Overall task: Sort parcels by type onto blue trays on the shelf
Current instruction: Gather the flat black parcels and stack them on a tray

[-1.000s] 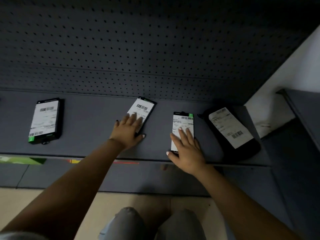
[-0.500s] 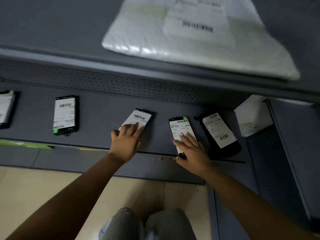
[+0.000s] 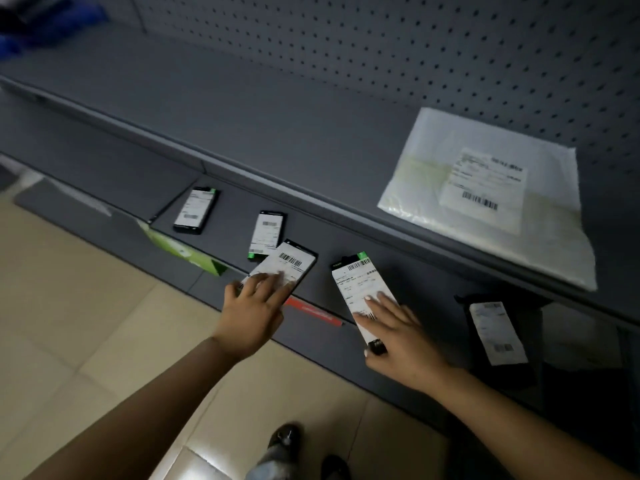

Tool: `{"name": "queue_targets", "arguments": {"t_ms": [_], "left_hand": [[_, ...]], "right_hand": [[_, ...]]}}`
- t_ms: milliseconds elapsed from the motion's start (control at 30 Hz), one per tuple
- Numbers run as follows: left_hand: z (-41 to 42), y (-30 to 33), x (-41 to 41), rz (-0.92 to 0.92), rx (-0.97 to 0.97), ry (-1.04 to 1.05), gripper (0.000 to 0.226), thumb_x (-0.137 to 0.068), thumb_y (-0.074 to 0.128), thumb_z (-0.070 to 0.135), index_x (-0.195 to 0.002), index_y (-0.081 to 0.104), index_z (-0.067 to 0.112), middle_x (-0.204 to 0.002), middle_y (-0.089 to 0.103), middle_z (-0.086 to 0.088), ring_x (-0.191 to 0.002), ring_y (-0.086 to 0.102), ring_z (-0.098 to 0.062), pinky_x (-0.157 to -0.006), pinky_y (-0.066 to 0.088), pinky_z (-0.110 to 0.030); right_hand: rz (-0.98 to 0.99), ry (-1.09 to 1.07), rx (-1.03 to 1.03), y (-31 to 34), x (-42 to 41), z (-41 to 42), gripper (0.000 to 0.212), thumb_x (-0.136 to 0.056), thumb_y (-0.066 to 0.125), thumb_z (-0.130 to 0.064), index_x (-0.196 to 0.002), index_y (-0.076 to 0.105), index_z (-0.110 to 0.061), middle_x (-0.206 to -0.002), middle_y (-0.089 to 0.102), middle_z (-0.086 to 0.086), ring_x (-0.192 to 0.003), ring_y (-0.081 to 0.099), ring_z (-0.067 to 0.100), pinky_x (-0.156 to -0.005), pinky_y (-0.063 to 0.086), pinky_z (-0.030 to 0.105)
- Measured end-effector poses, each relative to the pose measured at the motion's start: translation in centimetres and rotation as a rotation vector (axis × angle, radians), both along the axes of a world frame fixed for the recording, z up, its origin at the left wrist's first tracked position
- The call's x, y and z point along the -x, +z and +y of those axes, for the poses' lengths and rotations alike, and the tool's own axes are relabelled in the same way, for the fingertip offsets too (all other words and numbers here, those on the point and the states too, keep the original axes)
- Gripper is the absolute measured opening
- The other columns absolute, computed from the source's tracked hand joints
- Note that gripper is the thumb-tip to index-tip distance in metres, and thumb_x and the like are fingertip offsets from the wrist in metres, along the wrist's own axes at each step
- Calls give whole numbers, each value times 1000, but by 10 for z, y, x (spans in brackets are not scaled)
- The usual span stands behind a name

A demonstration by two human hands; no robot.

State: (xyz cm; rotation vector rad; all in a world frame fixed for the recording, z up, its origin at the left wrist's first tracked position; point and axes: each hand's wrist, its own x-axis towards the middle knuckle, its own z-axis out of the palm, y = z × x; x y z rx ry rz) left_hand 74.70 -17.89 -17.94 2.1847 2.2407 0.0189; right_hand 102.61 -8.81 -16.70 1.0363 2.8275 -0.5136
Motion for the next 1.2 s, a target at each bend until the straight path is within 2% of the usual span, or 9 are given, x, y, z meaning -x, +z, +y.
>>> {"name": "queue_targets", "arguments": {"t_ms": [200,300,400,467,600,833,933,1067,1200], "left_hand": [[-73,46,18,17,-128,202,50,-86,38,33,-134,49,26,-133,54,-5,-117,49,-29,-83,40,-45],[-103,70,26,40,-219,319,48,-87,38,33,-134,50,26,-134,54,-4,-120,48,-29,-84,40,-45],[-128,93,39,61,-322,416,46,-89,39,32,-133,49,26,-133,54,-4,-121,47,-28,-84,40,-45],[-141,110,51,71,-383,467,45,-89,39,32,-132,50,25,-133,54,-4,-121,45,-28,-85,40,-46],[-157,145,87,116,-455,521,45,-92,36,33,-132,53,23,-135,53,-3,-123,46,-27,-86,38,-44],[-167,205,173,153,-635,497,43,-92,40,33,-130,56,22,-133,55,0,-122,45,-22,-84,37,-42],[-172,226,212,166,-689,474,43,-90,40,32,-128,58,22,-131,57,0,-120,47,-22,-82,38,-41],[-180,247,265,180,-725,438,42,-89,41,33,-125,59,22,-129,58,1,-118,48,-21,-82,36,-39],[-188,254,309,171,-733,428,42,-89,39,36,-125,59,23,-129,57,2,-118,47,-20,-83,37,-40]], "right_hand": [[101,225,-31,45,41,-12,64,-86,46,-45,-146,25,-35,-158,5,-10,-140,-17,2,-113,-9,28],[198,325,-86,66,66,-18,66,-80,40,-50,-143,36,-32,-157,17,-7,-143,-6,4,-117,8,36],[327,402,-126,88,95,-26,60,-80,53,-41,-137,46,-28,-153,29,-3,-143,7,8,-114,20,41],[378,439,-136,104,116,-31,60,-79,55,-38,-138,46,-28,-153,28,-5,-144,7,8,-114,19,41],[481,471,-159,145,163,-38,61,-80,47,-45,-139,43,-30,-153,24,-9,-144,5,4,-114,12,36],[632,430,-206,205,256,-49,61,-79,51,-46,-138,41,-34,-150,25,-14,-141,7,-2,-113,16,32],[656,396,-206,224,296,-55,61,-79,57,-41,-136,35,-41,-150,23,-17,-141,5,-5,-113,15,30],[676,362,-222,241,346,-65,63,-82,66,-34,-136,35,-43,-151,23,-18,-141,7,-4,-115,17,32],[672,311,-233,251,388,-74,62,-83,65,-34,-135,34,-45,-149,20,-24,-139,5,-9,-114,12,24]]}}
